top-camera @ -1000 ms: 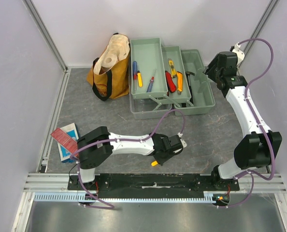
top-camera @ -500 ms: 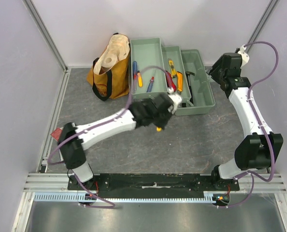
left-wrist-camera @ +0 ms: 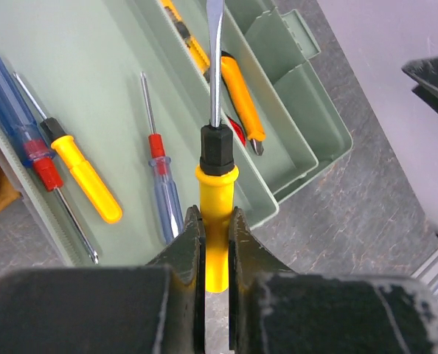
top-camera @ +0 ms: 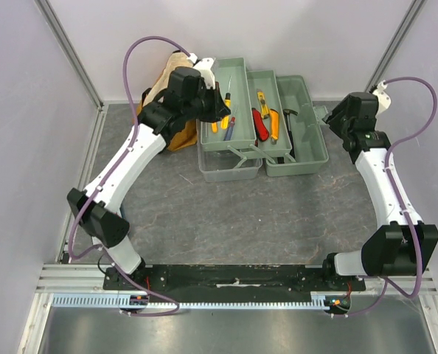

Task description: Pack the tool kit

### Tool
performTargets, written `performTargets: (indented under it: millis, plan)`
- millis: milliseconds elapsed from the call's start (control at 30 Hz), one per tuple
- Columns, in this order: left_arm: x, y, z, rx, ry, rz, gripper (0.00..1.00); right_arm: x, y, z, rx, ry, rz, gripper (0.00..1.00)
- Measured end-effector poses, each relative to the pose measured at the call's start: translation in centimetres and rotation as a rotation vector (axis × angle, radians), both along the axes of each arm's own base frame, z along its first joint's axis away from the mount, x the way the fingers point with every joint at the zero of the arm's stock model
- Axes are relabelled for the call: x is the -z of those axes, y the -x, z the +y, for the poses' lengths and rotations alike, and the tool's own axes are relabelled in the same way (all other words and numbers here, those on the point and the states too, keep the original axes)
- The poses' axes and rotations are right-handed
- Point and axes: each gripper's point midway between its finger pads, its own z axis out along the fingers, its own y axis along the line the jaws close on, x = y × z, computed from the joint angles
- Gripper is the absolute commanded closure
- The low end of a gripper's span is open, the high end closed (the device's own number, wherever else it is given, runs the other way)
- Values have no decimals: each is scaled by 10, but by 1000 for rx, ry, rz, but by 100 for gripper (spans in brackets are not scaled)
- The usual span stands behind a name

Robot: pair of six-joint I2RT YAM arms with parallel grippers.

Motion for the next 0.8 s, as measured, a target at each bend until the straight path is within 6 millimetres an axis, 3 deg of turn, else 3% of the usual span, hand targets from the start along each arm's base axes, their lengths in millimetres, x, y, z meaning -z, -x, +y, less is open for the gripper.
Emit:
performTargets:
  millis: [200,400,600,800]
  plan:
    - [37,-34,-1,-53,23,146,98,12,4,-5,23,-25,14,39]
    - [58,-56,-1,-87,0,201,91,16,3,1,0,-52,14,39]
    - [67,-64,7,-124,-22,214,81,18,0,5,-14,-67,16,39]
    - [99,-74,10,-149,-61,269,62,31,-4,6,-18,-70,45,39]
